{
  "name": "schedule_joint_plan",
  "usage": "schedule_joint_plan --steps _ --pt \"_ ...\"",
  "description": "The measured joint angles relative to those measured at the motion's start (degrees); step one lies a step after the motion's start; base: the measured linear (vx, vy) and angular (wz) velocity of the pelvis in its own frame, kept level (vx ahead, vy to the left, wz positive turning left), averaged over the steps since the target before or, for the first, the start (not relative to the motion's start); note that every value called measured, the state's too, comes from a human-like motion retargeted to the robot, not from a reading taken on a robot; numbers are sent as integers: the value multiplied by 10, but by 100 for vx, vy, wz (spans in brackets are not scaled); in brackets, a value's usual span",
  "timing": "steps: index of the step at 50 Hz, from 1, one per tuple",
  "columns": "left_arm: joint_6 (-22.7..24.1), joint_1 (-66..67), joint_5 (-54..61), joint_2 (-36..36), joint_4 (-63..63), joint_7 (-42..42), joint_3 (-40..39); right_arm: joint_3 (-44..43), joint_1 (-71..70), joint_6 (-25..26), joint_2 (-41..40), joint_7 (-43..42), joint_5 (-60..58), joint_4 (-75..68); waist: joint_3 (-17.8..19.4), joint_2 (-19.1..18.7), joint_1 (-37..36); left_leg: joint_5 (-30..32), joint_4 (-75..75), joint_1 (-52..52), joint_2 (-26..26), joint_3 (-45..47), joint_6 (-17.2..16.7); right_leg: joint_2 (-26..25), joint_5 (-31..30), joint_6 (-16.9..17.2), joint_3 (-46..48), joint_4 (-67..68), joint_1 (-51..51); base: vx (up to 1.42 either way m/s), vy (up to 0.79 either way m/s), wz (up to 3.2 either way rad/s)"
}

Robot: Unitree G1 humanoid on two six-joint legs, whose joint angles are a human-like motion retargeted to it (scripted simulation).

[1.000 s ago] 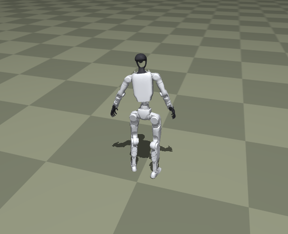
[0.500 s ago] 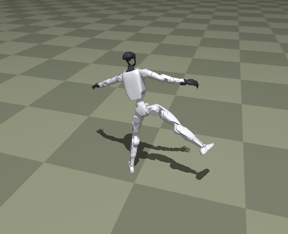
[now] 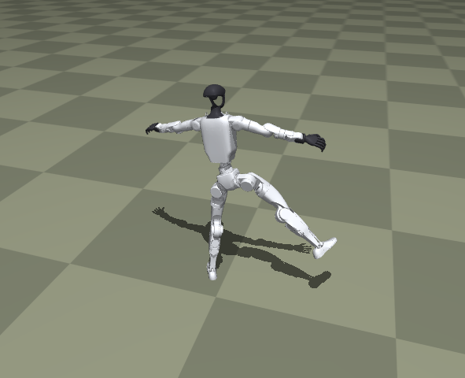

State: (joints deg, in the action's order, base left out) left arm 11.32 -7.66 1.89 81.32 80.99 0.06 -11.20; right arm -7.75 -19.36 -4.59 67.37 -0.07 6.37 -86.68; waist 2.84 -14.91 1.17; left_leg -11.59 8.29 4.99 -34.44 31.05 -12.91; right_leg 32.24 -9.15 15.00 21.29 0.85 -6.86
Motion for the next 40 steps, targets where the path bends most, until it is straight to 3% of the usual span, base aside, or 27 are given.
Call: schedule_joint_plan --steps 6,10,12,15,20,23,27,32,40 --pt "-11 9 -23 -57 6 -6 4 2 33 -12 -39 -1 13 29 -25 97 -1 -14 -27 -5 134 -10 36 -164 41 0 -151 11 33 3 -7 30" --pt "-10 17 -20 -135 2 -9 40 3 71 -32 -65 -25 43 56 -47 132 -8 -20 -23 -22 221 -28 61 -252 73 -11 -245 -5 62 3 2 47" --pt "-13 17 -23 -180 1 -9 63 7 87 -42 -85 -48 66 69 -56 138 -23 -18 -23 -26 253 -28 63 -270 88 -36 -219 -9 71 1 -1 10" --pt "-23 10 -40 -257 8 -4 99 21 103 -56 -120 -84 93 87 -68 138 -63 -10 -24 -31 295 -21 55 -256 132 -73 -120 -15 77 2 -2 -25" --pt "-28 -3 -69 -383 42 2 149 39 88 -49 -195 -97 51 111 -58 121 -114 7 -17 -29 343 -21 14 -199 183 -79 -59 -24 88 3 -3 -33" --pt "-30 1 -86 -452 58 -7 175 47 77 -41 -244 -92 13 126 -59 98 -103 20 -5 -38 355 -40 -17 -180 196 -74 -57 -15 87 2 -6 46" --pt "-30 -2 -97 -520 43 -5 208 55 89 -39 -311 -95 -11 147 -70 71 -60 37 -8 -56 374 -83 -21 -161 203 -65 -10 -4 96 -2 -3 127" --pt "-18 -14 -98 -550 -38 38 226 97 141 -52 -401 -104 -9 157 -83 58 -49 36 -13 -52 355 -124 -20 -185 214 -73 40 -1 125 1 -18 100" --pt "-12 -19 -186 -539 -168 52 224 152 191 -51 -476 -54 -44 165 -94 87 -83 10 -12 -51 336 -144 5 -211 229 -73 75 -9 147 -1 -10 36"
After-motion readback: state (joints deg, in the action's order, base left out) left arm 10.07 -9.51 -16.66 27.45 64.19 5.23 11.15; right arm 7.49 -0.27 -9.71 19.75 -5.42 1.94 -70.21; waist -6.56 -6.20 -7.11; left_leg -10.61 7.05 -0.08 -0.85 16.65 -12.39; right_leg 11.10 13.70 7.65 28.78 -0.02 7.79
